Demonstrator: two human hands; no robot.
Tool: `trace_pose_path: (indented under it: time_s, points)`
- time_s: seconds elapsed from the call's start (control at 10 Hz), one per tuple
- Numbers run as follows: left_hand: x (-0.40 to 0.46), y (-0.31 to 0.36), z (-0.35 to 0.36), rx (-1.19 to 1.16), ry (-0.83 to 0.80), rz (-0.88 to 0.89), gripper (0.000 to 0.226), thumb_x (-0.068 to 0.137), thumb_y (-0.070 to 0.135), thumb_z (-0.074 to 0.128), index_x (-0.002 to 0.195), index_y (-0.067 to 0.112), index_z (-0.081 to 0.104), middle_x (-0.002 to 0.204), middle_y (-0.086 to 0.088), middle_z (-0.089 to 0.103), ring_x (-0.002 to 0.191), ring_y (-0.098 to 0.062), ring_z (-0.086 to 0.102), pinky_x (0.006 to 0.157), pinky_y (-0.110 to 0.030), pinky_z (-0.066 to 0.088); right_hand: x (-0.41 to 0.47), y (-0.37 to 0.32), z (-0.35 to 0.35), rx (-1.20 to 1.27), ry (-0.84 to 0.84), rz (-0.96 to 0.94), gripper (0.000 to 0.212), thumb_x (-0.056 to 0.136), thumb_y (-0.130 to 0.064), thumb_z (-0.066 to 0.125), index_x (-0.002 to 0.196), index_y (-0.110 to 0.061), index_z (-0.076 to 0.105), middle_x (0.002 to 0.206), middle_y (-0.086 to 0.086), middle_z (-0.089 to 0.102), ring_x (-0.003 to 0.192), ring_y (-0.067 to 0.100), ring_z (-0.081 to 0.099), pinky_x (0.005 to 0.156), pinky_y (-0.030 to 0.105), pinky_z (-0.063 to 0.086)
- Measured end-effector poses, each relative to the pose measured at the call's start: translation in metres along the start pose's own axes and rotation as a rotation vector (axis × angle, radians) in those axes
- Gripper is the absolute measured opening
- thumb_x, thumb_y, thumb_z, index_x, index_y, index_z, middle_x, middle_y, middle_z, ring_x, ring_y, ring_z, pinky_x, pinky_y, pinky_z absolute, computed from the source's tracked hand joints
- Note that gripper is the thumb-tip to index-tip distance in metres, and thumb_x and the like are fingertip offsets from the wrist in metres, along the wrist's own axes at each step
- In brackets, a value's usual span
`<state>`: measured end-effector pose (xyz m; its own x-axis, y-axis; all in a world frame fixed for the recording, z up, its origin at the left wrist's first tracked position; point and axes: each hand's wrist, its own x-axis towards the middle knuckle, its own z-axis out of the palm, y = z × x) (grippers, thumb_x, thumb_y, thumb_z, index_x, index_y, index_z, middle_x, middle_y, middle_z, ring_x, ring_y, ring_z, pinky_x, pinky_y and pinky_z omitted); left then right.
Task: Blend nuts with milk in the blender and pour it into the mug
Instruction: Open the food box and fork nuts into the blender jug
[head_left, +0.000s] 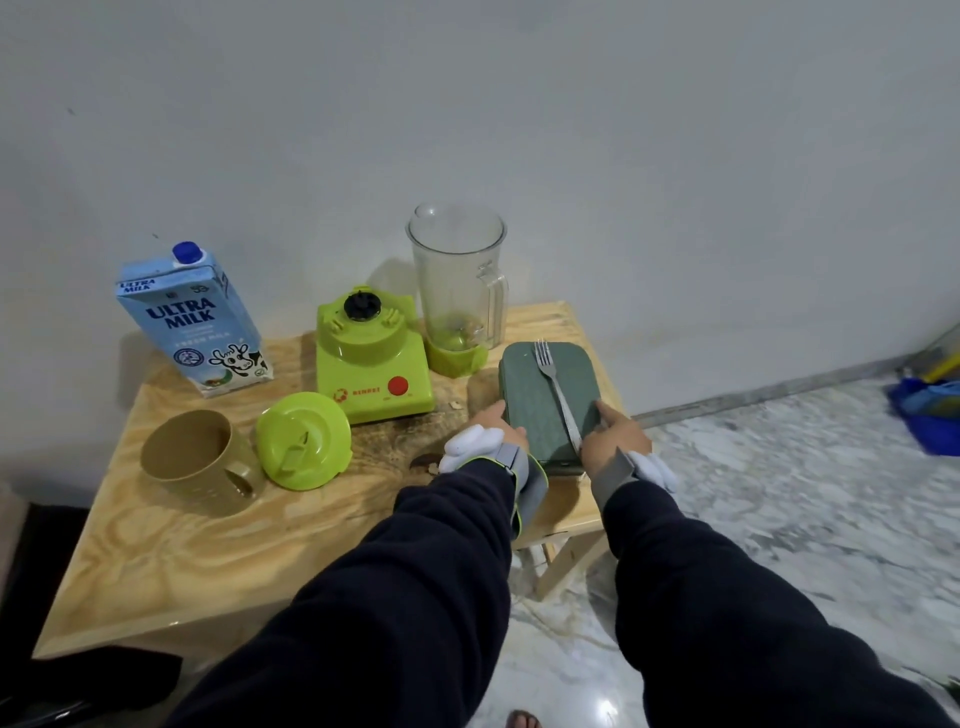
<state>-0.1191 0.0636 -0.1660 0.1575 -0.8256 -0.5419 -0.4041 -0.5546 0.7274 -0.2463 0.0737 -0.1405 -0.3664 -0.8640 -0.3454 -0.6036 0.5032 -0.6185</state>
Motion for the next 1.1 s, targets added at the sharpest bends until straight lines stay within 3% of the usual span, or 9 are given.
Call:
trace_pose_path:
  time_s: [0.1, 0.3, 0.4, 0.5, 0.6, 0.7, 1.1]
  points:
    - [-0.001, -0.005, 0.0, 0.021, -0.029, 0.025, 0.064, 0.096, 0.012, 0.052, 0.152, 0.009, 0.021, 0.153, -0.012, 0.035, 0.14, -0.026, 0.037, 0.111, -0.029, 0.033, 0.0, 0.003, -0.001, 0.089, -0.011, 0.05, 0.05, 0.094, -0.006, 0.04, 0.138, -0.027, 0.049, 0.138, 0.007, 0.055, 0.117, 0.03, 0.059, 0.101, 0.035, 0.048]
    - [0.008, -0.002, -0.001, -0.022, -0.067, 0.032, 0.068, 0.093, 0.01, 0.056, 0.151, 0.007, 0.02, 0.152, -0.015, 0.037, 0.14, -0.028, 0.038, 0.112, -0.031, 0.033, 0.018, 0.002, -0.006, 0.134, -0.087, 0.051, 0.051, 0.094, -0.002, 0.04, 0.138, -0.025, 0.049, 0.132, 0.004, 0.06, 0.106, 0.025, 0.062, 0.101, 0.036, 0.048]
    - [0.016, 0.006, 0.002, -0.06, -0.02, 0.013, 0.065, 0.094, 0.011, 0.056, 0.15, 0.005, 0.024, 0.151, -0.015, 0.038, 0.139, -0.028, 0.039, 0.113, -0.032, 0.034, 0.033, -0.004, -0.009, 0.067, -0.125, 0.026, 0.049, 0.095, -0.002, 0.039, 0.138, -0.022, 0.049, 0.136, 0.005, 0.057, 0.116, 0.029, 0.06, 0.104, 0.035, 0.046]
    - [0.028, 0.016, 0.007, -0.077, 0.059, -0.053, 0.052, 0.095, 0.019, 0.054, 0.142, 0.003, 0.041, 0.144, -0.015, 0.048, 0.133, -0.029, 0.046, 0.11, -0.034, 0.038, 0.053, -0.013, -0.011, 0.017, -0.136, -0.022, 0.045, 0.095, -0.004, 0.039, 0.133, -0.021, 0.055, 0.132, 0.01, 0.06, 0.114, 0.033, 0.06, 0.102, 0.035, 0.047]
    - [0.037, 0.031, 0.011, -0.039, 0.132, -0.093, 0.048, 0.1, 0.032, 0.041, 0.139, 0.003, 0.044, 0.14, -0.015, 0.051, 0.129, -0.031, 0.048, 0.105, -0.032, 0.036, 0.077, -0.028, -0.014, -0.024, -0.192, -0.06, 0.046, 0.097, -0.009, 0.039, 0.139, -0.026, 0.048, 0.139, 0.006, 0.054, 0.121, 0.03, 0.056, 0.102, 0.029, 0.043]
    - [0.051, 0.042, 0.02, -0.053, 0.175, -0.141, 0.049, 0.104, 0.032, 0.026, 0.143, 0.005, 0.039, 0.146, -0.015, 0.043, 0.135, -0.028, 0.041, 0.106, -0.029, 0.035, 0.099, -0.039, -0.018, -0.058, -0.225, -0.099, 0.047, 0.097, -0.009, 0.04, 0.141, -0.027, 0.045, 0.142, 0.005, 0.051, 0.125, 0.029, 0.053, 0.103, 0.028, 0.041]
    - [0.098, 0.101, 0.038, -0.047, 0.357, -0.288, 0.052, 0.105, 0.033, 0.017, 0.142, 0.003, 0.04, 0.146, -0.018, 0.043, 0.137, -0.031, 0.037, 0.108, -0.028, 0.022, 0.177, -0.077, -0.025, -0.048, -0.352, -0.183, 0.046, 0.097, -0.013, 0.043, 0.143, -0.023, 0.043, 0.143, 0.003, 0.051, 0.131, 0.025, 0.049, 0.107, 0.024, 0.035]
